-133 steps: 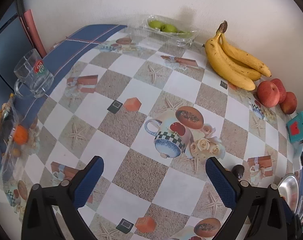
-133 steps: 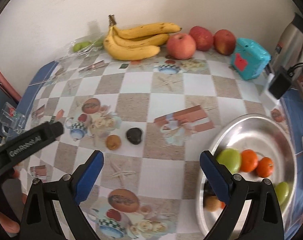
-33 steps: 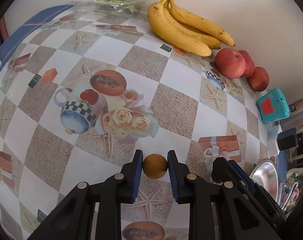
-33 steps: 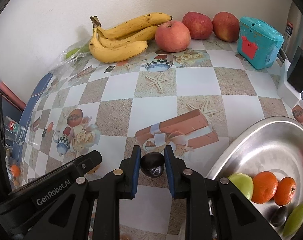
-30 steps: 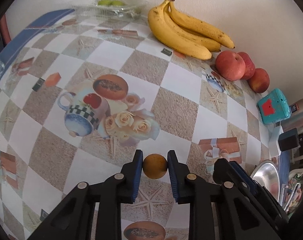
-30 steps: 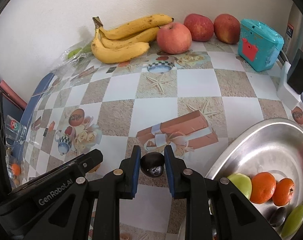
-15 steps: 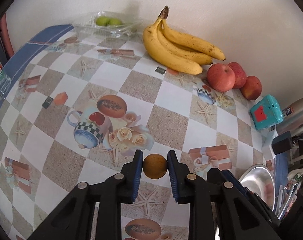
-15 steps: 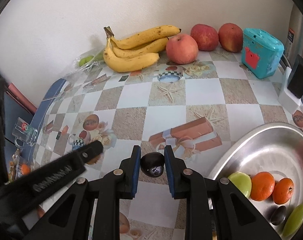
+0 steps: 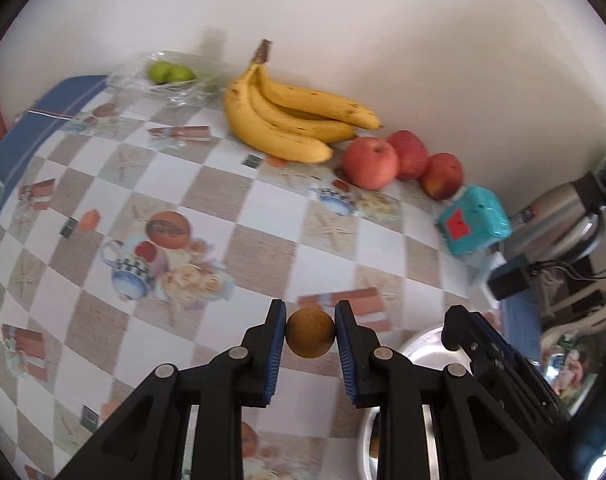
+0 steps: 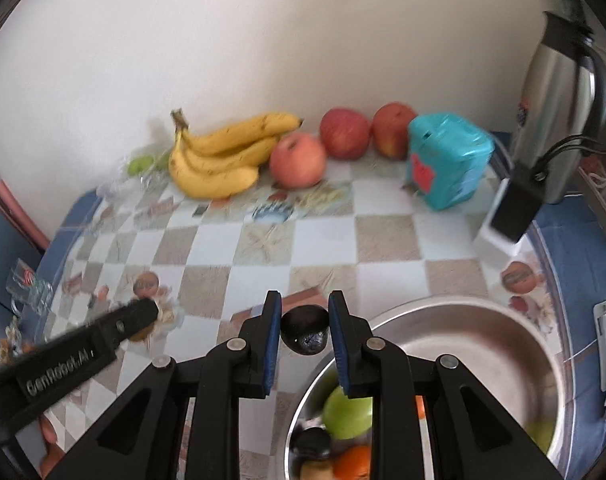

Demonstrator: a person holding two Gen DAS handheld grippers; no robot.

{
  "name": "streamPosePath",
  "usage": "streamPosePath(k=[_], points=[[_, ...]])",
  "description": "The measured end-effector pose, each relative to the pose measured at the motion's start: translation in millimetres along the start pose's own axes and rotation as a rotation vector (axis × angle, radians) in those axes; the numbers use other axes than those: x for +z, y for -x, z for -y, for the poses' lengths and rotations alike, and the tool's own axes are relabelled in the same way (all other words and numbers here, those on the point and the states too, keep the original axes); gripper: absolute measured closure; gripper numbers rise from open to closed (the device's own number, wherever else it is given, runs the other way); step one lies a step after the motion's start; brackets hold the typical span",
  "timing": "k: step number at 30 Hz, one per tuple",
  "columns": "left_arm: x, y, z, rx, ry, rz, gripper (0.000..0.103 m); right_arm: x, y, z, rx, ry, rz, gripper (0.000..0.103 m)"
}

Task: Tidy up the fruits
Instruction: 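Carry the kiwi and plum over the steel bowl, then open both tools to drop the kiwi and plum into the bowl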

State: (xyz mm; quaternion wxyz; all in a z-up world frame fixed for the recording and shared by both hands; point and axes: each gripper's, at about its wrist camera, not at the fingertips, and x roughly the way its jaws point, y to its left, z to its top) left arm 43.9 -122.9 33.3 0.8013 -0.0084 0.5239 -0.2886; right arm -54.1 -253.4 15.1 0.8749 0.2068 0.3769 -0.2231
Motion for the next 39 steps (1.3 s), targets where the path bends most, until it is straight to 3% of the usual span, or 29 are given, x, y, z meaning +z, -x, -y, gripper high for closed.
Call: streamPosePath(k=[9,13,19,31,39], points=[[-8.2,8.6,29.0,-0.061,-0.056,-0.016,0.076,8.5,20.9,52.5,-0.131,-0.086,-0.012,0.078],[-20.0,4.1,47.4,-0.081,-0.105,-0.045,0.076,6.0,25.0,84.4,-0.097,-0.194,-0.017,0.078],[-39.4,-9.0,73.6,-0.102,-0.178,-0.104,0.076,-0.2,23.2,107.3,-0.135,-0.220,-0.046,0.078],[-73.5,-38.0,100.8,-0.066,-0.299,-0.176,0.076,-10.8,4.8,112.2,-0.139,-0.210,-0.135,0.078],[-80.1,-47.9,99.5,-0.055,-0.301,-0.202,0.076,-16.8,-6.3,110.4,-0.159,-0.191,-0.175,0.078]])
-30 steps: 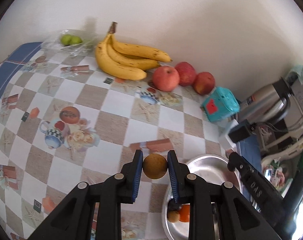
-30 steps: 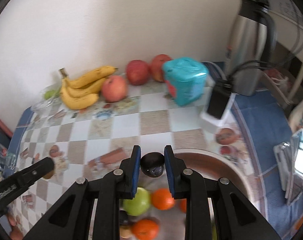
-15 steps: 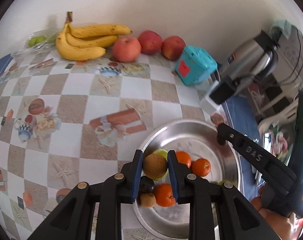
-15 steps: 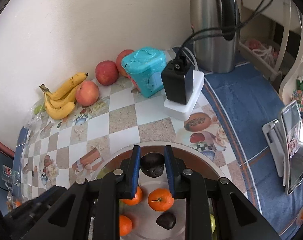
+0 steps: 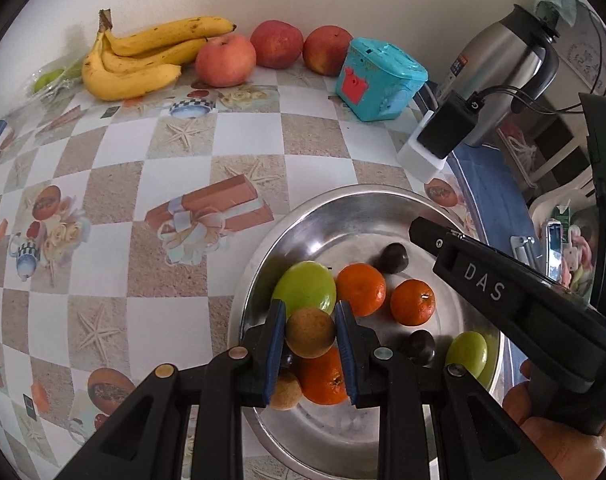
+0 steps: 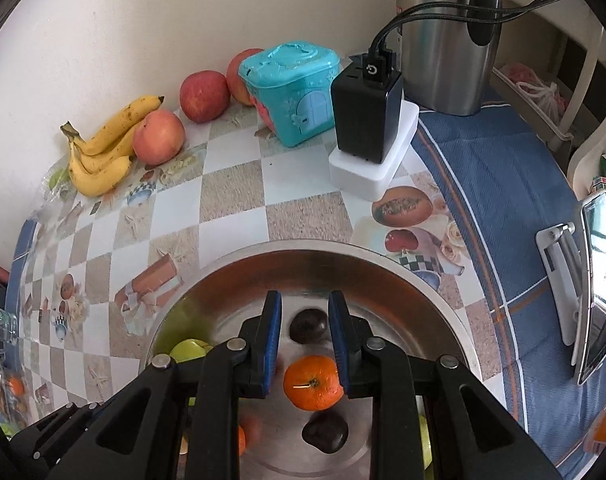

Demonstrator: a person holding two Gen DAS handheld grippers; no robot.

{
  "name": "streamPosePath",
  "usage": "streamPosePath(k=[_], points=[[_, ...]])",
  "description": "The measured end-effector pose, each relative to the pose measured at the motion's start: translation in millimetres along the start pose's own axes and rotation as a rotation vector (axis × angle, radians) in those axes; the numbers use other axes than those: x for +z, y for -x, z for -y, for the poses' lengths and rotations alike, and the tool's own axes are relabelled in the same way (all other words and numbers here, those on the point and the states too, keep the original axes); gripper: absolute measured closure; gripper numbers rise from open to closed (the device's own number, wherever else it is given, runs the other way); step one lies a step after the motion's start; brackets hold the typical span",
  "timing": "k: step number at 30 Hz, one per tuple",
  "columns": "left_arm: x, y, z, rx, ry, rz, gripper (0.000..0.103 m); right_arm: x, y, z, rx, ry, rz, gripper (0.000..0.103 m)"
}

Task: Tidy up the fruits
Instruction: 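Open both tools to drop the kiwi and plum into the bowl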

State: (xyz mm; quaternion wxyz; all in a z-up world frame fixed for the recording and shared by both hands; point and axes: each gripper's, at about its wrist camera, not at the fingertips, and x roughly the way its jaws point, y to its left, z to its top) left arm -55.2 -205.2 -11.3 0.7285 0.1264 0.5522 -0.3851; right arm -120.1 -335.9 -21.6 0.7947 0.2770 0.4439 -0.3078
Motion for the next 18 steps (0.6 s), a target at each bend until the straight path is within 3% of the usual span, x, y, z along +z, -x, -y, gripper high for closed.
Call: streamPosePath(k=[7,9,16,18], points=[[1.4,1.7,0.9,-0.012,-0.006,0.005,0.074,0.3,-0.6,-7.2,-0.009,0.023,-0.008,0.075],[1.8,1.6,1.3,-0.018,-0.003,0.001,0.074,0.6,0.7,-8.8,-0.013,0.027,-0.005,0.063],[3.6,5.7,-1.2,-0.028,0.008,0.009,0.067,1.1,1.3,-10.1,-0.024,0.032,-0.006,0.058],[4.8,6.9,-3.7,-0.026,0.019,0.012,0.063,1.1,0.2,-10.0,-0.025,0.036,-0.009,0.052]])
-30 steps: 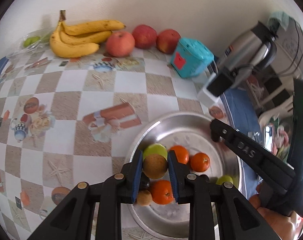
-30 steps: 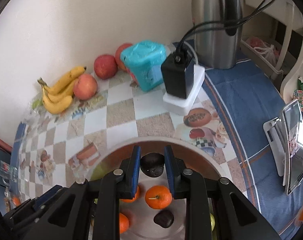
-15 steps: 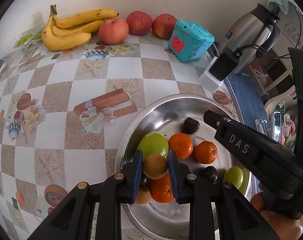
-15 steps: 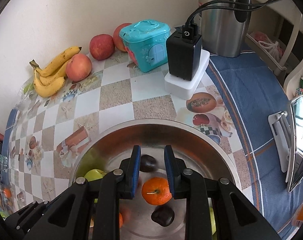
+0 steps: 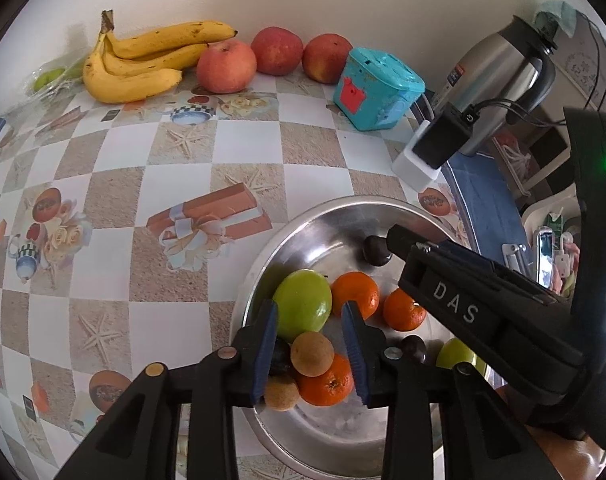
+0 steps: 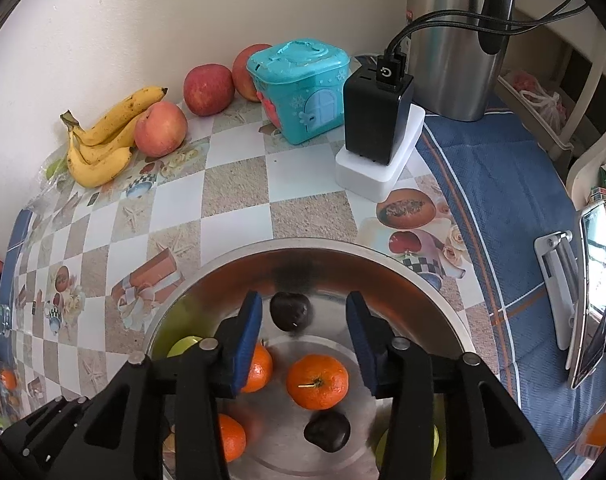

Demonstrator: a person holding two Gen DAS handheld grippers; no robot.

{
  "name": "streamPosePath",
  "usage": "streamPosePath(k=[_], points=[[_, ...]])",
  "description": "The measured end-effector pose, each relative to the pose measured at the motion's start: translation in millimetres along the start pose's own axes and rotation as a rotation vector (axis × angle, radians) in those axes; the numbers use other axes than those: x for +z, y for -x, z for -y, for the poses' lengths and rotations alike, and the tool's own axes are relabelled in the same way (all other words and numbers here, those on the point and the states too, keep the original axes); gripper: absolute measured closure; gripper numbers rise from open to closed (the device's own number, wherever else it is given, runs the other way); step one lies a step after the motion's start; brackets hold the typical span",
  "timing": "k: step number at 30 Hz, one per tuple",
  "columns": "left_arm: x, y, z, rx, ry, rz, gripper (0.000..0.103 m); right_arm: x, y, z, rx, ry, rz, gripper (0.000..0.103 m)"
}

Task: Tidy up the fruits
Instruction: 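Open both tools to drop the kiwi and plum into the bowl, then withdraw both open tools from the bowl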

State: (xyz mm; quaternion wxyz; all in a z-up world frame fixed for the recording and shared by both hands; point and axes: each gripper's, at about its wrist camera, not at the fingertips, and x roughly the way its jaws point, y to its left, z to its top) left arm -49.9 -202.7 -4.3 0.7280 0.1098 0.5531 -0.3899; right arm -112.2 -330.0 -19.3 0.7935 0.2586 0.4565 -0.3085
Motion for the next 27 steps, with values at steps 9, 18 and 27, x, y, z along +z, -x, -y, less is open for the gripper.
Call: streamPosePath(k=[9,18,27], points=[[6.2,1.5,-32.7,0.134,0.102,0.013,0.032,0.2,-0.2,-2.5,-0.007,0.015,0.010,0.031],[10.4,3.3,-80.5,0.384,0.226,0.040,0.001,-2.6,-8.4,-6.9,-0.044,0.048,-0.005,0.028],[0.3,2.1,-113.6,0.419,0.364,0.018,0.000,-2.1,-6.4,-13.7,-0.069,0.091,0.038,0.011]])
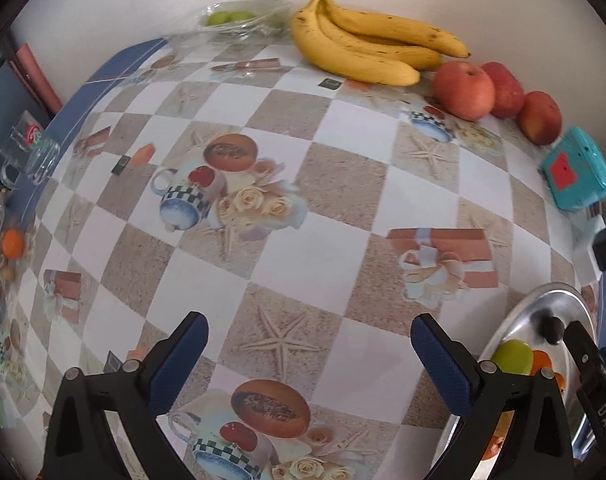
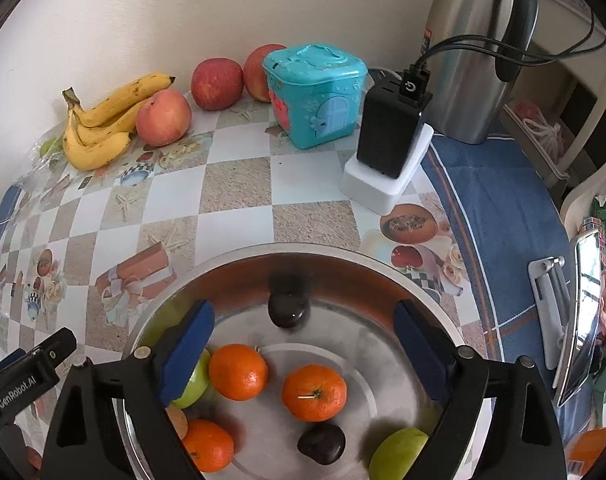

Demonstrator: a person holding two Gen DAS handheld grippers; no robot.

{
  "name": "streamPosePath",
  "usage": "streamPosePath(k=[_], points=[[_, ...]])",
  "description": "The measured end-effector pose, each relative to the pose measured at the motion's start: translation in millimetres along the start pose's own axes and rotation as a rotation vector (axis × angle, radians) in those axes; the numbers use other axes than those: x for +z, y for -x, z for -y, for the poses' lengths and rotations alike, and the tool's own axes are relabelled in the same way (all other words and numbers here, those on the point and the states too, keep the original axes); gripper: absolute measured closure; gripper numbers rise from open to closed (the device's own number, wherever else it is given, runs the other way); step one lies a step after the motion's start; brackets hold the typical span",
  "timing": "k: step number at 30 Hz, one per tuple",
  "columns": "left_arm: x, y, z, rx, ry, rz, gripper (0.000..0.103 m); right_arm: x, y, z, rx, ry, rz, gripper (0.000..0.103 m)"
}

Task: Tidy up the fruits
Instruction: 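Withdraw both open tools from the bowl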

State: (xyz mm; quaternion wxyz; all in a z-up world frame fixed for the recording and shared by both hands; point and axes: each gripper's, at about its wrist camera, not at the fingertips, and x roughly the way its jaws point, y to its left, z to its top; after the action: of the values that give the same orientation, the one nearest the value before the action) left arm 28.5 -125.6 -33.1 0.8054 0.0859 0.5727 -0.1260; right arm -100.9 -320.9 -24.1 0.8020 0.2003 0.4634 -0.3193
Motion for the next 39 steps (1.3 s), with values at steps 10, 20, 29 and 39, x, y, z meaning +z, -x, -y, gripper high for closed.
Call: streamPosePath(k=[10,20,29,39], points=[[4.0,3.3,-1.2,0.031,-0.052,0.060,0.000,-1.4,1.7,-7.9,-0.039,0.041,0.032,0.007],[9.4,0.9,1.7,0.091,-0.188,0.150,0.000,-6.2,2.9,-20.0,0.021,0.058,0.001,0.007],[10.3,0.1,0.7,0.095,-0.196,0.145,0.000,-15.3,9.1,-22.2,0.031,0.068,-0.012,0.007],[6.7,6.3,2.7,0.092,-0.229,0.153,0.000,-24.6,16.3,-24.9,0.033,0.050,-0.028,0.007]])
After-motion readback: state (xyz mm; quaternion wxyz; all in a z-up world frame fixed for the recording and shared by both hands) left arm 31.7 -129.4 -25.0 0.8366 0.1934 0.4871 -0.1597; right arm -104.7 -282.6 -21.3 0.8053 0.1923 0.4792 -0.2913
